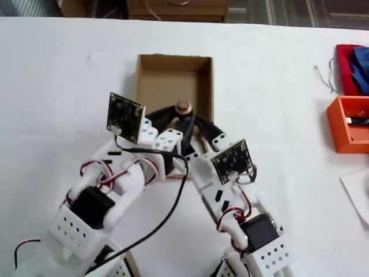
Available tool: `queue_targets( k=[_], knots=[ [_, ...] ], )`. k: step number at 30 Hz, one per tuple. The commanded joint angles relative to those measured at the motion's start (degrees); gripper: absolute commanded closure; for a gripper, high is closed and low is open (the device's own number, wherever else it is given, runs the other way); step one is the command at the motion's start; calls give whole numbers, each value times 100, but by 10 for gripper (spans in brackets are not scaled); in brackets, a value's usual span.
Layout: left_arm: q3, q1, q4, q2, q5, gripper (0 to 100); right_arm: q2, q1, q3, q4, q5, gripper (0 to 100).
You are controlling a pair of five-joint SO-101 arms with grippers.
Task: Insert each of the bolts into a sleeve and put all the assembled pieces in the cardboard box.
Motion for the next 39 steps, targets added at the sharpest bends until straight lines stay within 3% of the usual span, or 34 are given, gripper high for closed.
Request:
queue_targets(
  k=[1,10,17,26,34,39],
  knots=[
    [-75,79,53,0,9,797,-75,-4,-378,-163,44,978],
    [-75,70,53,0,-35,793,-75,-4,-378,-163,44,978],
    [-75,-519,44,0,-360,793,-75,-4,-387,-163,44,978],
    [-110,-554,18,-9,-404,795,-75,-4,-387,-163,44,978],
    [-1543,-624,141,-9,-70,801,-31,277,-378,-40,9,978],
    [-2404,-1011,774,-9,-141,986,-22,629,-378,374,9,978]
  ],
)
